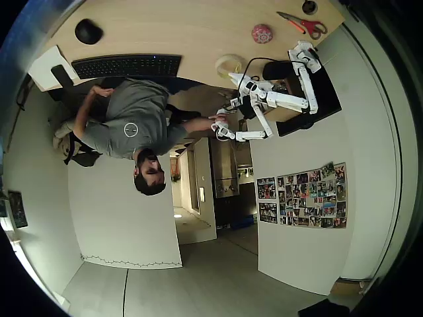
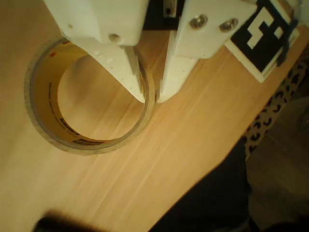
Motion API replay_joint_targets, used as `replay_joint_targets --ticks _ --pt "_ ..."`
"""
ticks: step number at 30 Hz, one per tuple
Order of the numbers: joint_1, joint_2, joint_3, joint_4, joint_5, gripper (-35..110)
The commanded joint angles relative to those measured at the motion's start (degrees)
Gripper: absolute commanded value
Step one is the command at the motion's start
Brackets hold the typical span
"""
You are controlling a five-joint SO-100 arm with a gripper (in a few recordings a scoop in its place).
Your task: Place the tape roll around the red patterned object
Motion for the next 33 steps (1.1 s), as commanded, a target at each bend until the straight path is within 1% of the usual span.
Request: replay_joint_targets --ticks 1,6,12,14,17,21,24,28,33 --pt "2.8 8.6 -2.7 8.3 -3.2 0" --pt "8.3 16.7 -10.8 25.9 -5.4 0" --pt "15.0 31.2 -10.1 39.1 -6.7 0" --pt "16.6 36.0 -7.5 41.6 -6.4 0" --pt "17.7 43.3 2.6 42.0 -3.5 0" --pt "17.1 54.9 20.5 34.7 0.9 0" --pt "16.7 58.6 30.8 29.3 3.5 0" --pt "19.9 60.1 37.7 25.6 3.6 0" --pt "28.1 66.4 42.1 27.2 0.4 0"
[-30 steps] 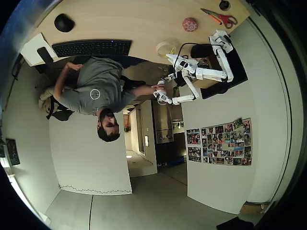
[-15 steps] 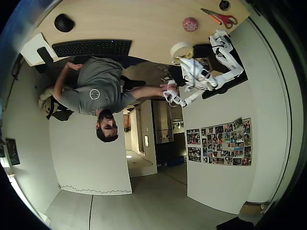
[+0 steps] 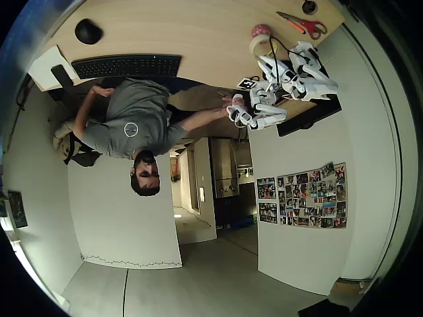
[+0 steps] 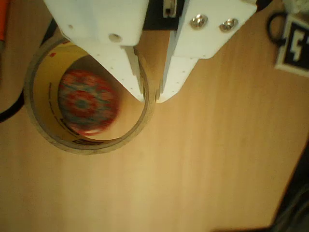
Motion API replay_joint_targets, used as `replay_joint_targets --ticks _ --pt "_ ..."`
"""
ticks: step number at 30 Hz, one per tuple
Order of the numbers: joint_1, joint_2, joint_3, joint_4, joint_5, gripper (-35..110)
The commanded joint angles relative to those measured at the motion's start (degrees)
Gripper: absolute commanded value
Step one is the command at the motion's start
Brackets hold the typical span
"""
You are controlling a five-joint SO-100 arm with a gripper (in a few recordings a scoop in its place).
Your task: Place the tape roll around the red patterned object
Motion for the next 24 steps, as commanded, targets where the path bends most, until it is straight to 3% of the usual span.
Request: replay_joint_targets --ticks 1,5,12,19,24 --pt "4.8 6.5 2.3 1.6 -3.4 0" --pt "9.8 12.8 5.5 1.9 -6.6 0" --pt "7.7 12.6 14.5 -9.1 -3.7 0" --pt "5.1 -6.2 6.1 -15.0 -1.5 0" --pt "5.3 -7.4 0.3 -10.7 -4.1 22"
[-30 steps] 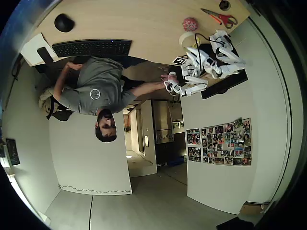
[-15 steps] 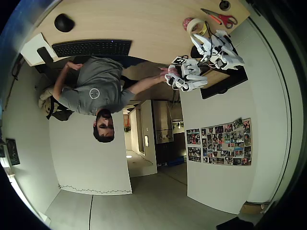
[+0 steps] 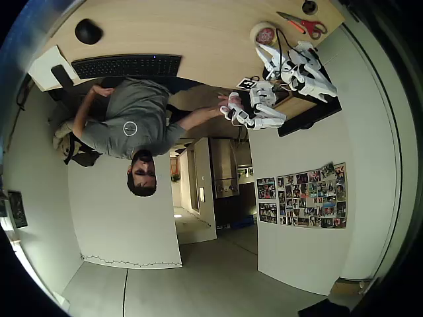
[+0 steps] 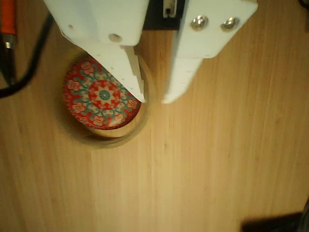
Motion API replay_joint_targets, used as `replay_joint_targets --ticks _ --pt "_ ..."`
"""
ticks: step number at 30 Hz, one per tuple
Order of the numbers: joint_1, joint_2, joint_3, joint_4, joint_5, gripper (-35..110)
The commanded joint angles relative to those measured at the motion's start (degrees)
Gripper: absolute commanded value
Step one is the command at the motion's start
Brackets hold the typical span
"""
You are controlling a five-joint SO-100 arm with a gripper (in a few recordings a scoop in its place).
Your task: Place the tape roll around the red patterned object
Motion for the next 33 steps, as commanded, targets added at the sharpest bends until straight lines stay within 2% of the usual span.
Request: replay_joint_targets --ticks 1,6,15,20,28,33 --pt "-0.7 0.6 -4.5 2.9 -1.3 25" --pt "-0.9 -2.4 -10.0 8.3 -3.1 36" --pt "-2.7 -9.3 -45.4 37.5 -6.4 39" --pt "-3.0 -16.6 -63.1 49.7 -7.5 39" --pt "-2.5 -23.1 -65.6 49.3 -9.1 40" --pt "-4.2 -23.6 -65.5 48.3 -6.3 40"
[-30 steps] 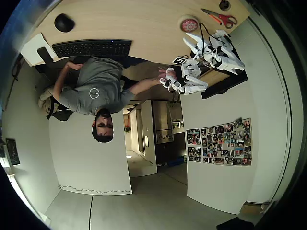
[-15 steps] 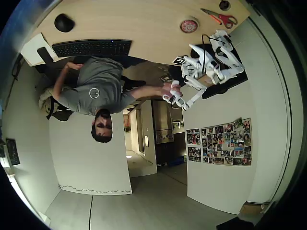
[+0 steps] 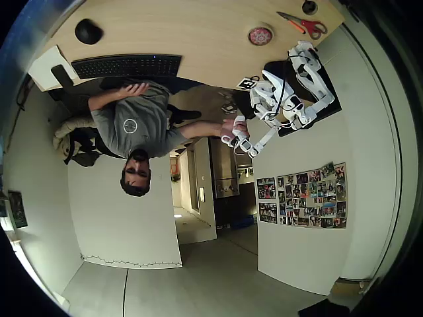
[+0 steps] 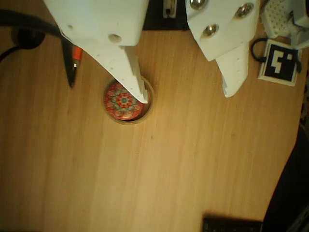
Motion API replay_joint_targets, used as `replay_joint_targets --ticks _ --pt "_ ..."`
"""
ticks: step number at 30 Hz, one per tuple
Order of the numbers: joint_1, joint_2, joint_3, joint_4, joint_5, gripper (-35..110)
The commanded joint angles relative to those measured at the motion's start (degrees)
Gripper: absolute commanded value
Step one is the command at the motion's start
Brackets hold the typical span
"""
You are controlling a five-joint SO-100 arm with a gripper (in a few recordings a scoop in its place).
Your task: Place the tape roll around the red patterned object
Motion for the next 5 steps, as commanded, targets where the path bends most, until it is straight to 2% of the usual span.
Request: replay_joint_targets --ticks 1,5 --pt "-1.3 0.2 -1.8 -0.5 1.2 39" --pt "-1.8 0.5 -0.8 -1.2 1.6 39"
